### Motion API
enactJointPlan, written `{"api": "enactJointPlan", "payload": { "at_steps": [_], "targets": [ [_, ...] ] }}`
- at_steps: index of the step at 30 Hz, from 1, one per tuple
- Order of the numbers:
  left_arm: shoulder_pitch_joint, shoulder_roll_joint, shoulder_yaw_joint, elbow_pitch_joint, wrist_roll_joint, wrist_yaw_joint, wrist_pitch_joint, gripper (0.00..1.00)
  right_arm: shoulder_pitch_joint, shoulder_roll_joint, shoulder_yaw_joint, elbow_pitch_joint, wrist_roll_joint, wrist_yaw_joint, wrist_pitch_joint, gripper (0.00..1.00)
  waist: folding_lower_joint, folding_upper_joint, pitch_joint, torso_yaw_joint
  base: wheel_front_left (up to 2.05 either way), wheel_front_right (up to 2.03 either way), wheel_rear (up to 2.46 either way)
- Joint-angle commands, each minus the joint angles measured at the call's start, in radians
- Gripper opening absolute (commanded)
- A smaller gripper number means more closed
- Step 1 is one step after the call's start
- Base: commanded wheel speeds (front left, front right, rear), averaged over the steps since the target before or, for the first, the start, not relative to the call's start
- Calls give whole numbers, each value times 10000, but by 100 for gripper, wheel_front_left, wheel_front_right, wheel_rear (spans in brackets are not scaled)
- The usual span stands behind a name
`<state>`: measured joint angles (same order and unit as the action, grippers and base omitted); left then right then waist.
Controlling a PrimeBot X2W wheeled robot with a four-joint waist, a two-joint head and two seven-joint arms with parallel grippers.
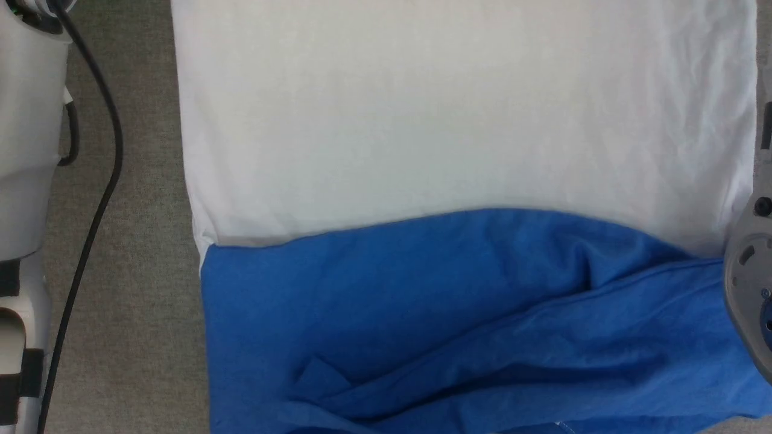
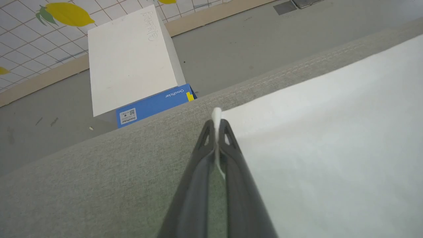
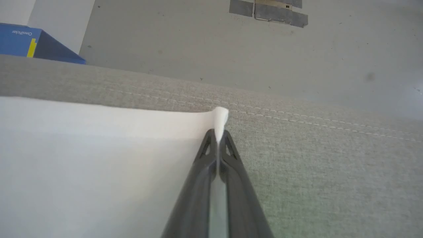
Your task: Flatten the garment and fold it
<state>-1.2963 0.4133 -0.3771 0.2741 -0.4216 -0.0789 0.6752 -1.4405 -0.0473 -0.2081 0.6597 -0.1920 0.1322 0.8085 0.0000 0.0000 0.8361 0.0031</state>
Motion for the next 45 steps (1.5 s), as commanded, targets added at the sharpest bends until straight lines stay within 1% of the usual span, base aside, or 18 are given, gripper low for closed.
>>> {"api": "enactJointPlan", "payload": {
  "at_steps": [1, 4, 7, 13, 16, 19, 23, 26, 30, 35, 37, 40, 45],
  "targets": [
    [-191, 8, -25, 50, -104, -49, -84, 0, -20, -30, -3, -42, -121, -15, -7, 0, 0, 0, 4, -13, 0, 0, 0],
    [-194, 92, 21, 178, -86, -31, -261, 0, 3, -30, 62, -231, -117, -15, -344, 0, 0, 0, -40, -102, 0, 0, 0],
    [-182, 249, 96, 266, 59, 51, -652, 0, 39, -30, 188, -382, 71, -15, -979, 0, 0, 0, -124, -250, 0, 0, 0],
    [-74, 543, 248, 520, 487, 228, -2070, 0, 282, -30, 602, -550, 371, -15, -2817, 0, 0, 0, -596, -581, 0, 0, 0],
    [67, 575, 301, 736, 640, 327, -2895, 0, 516, -30, 780, -510, 578, -15, -3683, 0, 0, 0, -1011, -701, 0, 0, 0],
    [353, 511, 314, 969, 605, 318, -3520, 0, 876, -30, 1046, -486, 904, -15, -4354, 0, 0, 0, -1509, -762, 0, 0, 0],
    [1049, 530, 352, 1058, 435, 232, -4248, 0, 1625, -99, 1638, -628, 1523, -15, -5096, 0, 0, 0, -2331, -871, 0, 0, 0],
    [1944, 595, 382, 900, 92, 49, -4670, 0, 2379, -226, 2207, -921, 2263, -15, -5470, 0, 0, 0, -3067, -914, 0, 0, 0],
    [3404, 788, 531, 335, -324, 14, -5068, 0, 3643, -657, 3054, -1701, 3111, -15, -5728, 0, 0, 0, -4008, -908, 0, 0, 0],
    [5647, 1041, 733, -1096, -720, 381, -5237, 0, 5699, -1434, 3779, -3279, 4116, -15, -5641, 0, 0, 0, -5050, -745, 0, 0, 0],
    [6624, 1118, 735, -1806, -916, 473, -5209, 0, 6596, -1724, 3788, -4020, 4310, -15, -5538, 0, 0, 0, -5358, -670, 0, 0, 0],
    [8105, 1271, 754, -2776, -1189, 658, -5130, 0, 7950, -1928, 3570, -4930, 4425, -15, -5233, 0, 0, 0, -5770, -632, 0, 0, 0],
    [10507, 1317, 619, -4073, -1752, 1028, -4822, 0, 10193, -1906, 2871, -6217, 4417, -15, -4420, 0, 0, 0, -6270, -505, 0, 0, 0]
  ]
}}
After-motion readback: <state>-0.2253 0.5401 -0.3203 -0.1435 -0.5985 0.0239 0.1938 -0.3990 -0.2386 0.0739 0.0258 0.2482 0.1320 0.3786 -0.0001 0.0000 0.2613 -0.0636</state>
